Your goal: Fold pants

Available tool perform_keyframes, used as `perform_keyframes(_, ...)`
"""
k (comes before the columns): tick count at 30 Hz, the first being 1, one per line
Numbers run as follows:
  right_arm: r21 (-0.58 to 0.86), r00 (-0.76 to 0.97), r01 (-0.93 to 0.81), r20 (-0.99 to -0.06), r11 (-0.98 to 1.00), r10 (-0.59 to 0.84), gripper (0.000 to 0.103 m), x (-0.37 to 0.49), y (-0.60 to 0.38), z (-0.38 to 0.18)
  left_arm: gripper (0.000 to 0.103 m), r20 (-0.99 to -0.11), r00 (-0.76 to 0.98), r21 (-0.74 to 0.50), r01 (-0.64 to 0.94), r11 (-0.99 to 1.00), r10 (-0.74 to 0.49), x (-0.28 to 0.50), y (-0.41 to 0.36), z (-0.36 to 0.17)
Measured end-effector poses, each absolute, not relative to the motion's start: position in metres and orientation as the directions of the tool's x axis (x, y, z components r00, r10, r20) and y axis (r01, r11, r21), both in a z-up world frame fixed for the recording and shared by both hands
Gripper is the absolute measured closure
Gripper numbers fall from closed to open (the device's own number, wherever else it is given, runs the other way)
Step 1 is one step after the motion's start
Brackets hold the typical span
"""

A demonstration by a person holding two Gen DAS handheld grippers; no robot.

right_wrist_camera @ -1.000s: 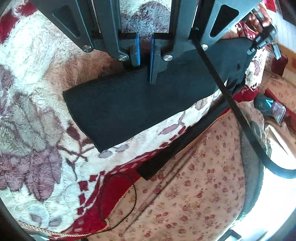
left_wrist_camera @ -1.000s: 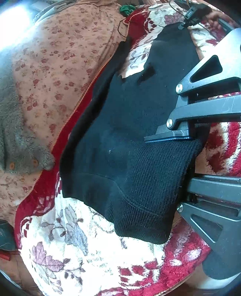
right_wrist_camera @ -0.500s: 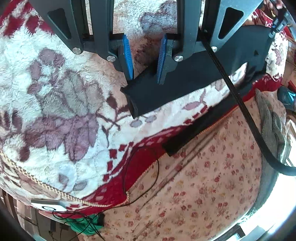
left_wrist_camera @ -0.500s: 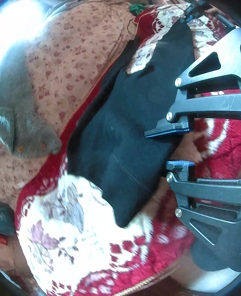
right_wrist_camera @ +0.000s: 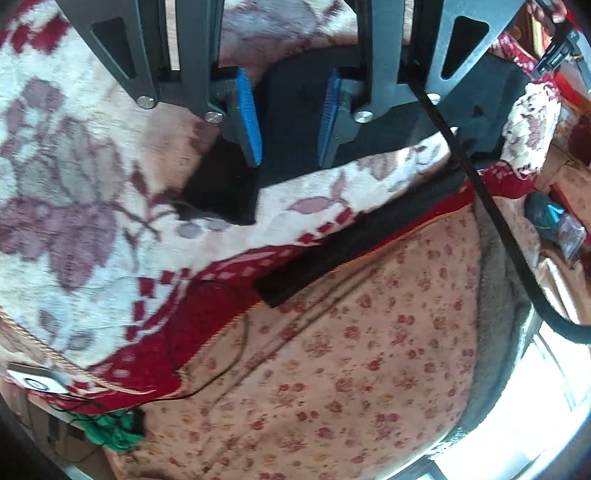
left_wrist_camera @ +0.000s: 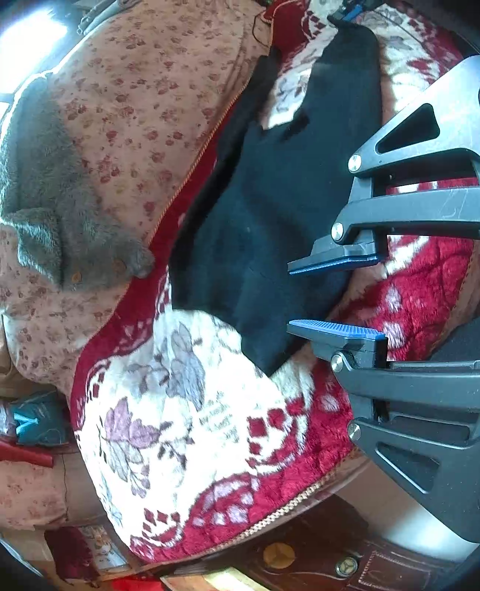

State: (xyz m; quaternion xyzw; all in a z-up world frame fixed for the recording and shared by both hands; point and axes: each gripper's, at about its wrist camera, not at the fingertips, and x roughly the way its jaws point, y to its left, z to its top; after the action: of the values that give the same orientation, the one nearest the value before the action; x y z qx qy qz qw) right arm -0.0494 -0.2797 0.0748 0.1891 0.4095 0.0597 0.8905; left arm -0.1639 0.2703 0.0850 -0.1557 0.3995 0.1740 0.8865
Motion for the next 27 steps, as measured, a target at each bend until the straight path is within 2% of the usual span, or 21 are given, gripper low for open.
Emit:
perform_keyframes(4,0.379,0.655,-0.026,-0.692,0.925,0.303,0.063,-0.036,-0.259,0.08,0.073,-0.764,0.633,-0.181,-0.392,0.902,0.122,-0.144,0.26,0.087)
perform_keyframes(7,0.393,0.646,-0.067,-0.684,0.917,0.34,0.057,-0.025,-0.249,0.081,0.073,-0.766,0.639,-0.217,-0.355,0.909,0.067,-0.129,0.247,0.086)
perform_keyframes(12,0.421,0.622,-0.095,-0.682,0.902,0.384,0.056,-0.001,-0.238,0.077,0.073,-0.765,0.644,-0.259,-0.282,0.924,-0.019,-0.097,0.22,0.084)
perform_keyframes(15,0.45,0.601,-0.086,-0.688,0.889,0.406,0.056,0.016,-0.235,0.068,0.073,-0.764,0.639,-0.313,-0.243,0.918,-0.091,-0.078,0.209,0.079)
perform_keyframes(20,0.496,0.58,-0.047,-0.693,0.867,0.428,0.053,0.043,-0.24,0.052,0.073,-0.782,0.605,-0.334,-0.204,0.92,-0.15,-0.033,0.187,0.065)
perform_keyframes(23,0.519,0.572,-0.028,-0.692,0.854,0.44,0.052,0.058,-0.245,0.043,0.063,-0.781,0.589,-0.382,-0.19,0.905,-0.206,-0.007,0.182,0.054)
perform_keyframes(27,0.559,0.559,0.0,-0.688,0.829,0.463,0.051,0.081,-0.252,0.032,0.063,-0.789,0.562,-0.433,-0.223,0.873,-0.248,0.026,0.182,0.041)
